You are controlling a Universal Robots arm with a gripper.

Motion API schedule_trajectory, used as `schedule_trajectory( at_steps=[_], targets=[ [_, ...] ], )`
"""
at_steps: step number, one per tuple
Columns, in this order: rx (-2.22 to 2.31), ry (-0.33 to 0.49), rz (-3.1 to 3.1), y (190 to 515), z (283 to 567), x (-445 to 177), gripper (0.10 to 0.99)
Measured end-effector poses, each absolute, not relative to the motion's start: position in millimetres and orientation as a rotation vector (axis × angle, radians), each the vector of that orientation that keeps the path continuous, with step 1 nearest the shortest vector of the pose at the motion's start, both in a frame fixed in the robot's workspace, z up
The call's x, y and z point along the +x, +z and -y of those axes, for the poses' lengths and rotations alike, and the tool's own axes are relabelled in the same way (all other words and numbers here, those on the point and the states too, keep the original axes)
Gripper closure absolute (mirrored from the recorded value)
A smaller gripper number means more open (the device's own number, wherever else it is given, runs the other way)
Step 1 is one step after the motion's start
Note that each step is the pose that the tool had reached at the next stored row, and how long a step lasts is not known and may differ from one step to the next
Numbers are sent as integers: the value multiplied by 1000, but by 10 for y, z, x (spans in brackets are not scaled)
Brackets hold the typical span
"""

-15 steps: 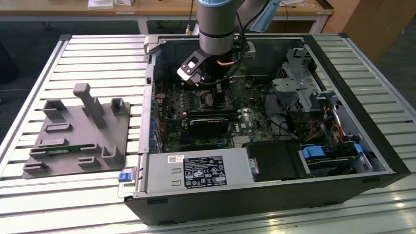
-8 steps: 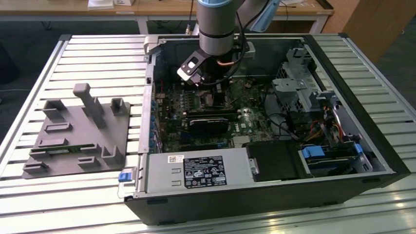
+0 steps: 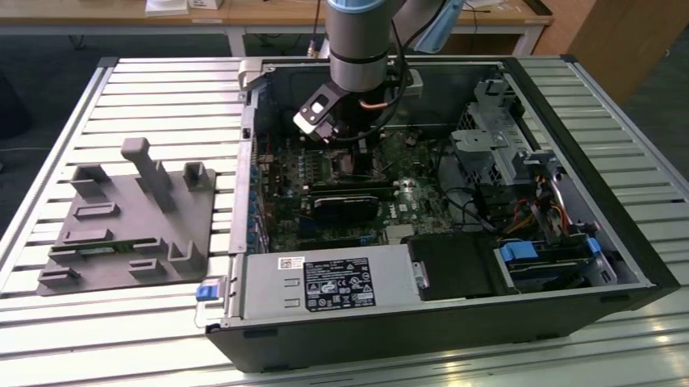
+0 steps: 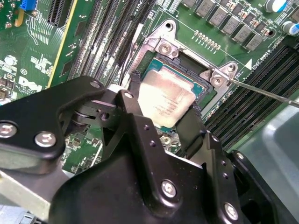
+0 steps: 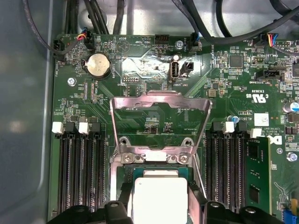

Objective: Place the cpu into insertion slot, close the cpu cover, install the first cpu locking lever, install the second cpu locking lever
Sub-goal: 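Place the cpu into insertion slot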

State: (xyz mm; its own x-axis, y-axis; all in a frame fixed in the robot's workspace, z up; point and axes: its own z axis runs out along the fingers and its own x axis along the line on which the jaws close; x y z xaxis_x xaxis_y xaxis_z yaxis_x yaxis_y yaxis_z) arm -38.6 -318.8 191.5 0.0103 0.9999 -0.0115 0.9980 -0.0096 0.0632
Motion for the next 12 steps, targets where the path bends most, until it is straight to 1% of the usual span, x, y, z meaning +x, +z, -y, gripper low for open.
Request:
schedule_trajectory(
  at_steps=[1, 2, 12],
  targets=[
    [2194, 55, -2173, 1915, 3189, -386, 533],
    [2194, 55, -2173, 1916, 3189, -387, 471],
    [2194, 54, -2172, 1917, 3212, -388, 471]
  ],
)
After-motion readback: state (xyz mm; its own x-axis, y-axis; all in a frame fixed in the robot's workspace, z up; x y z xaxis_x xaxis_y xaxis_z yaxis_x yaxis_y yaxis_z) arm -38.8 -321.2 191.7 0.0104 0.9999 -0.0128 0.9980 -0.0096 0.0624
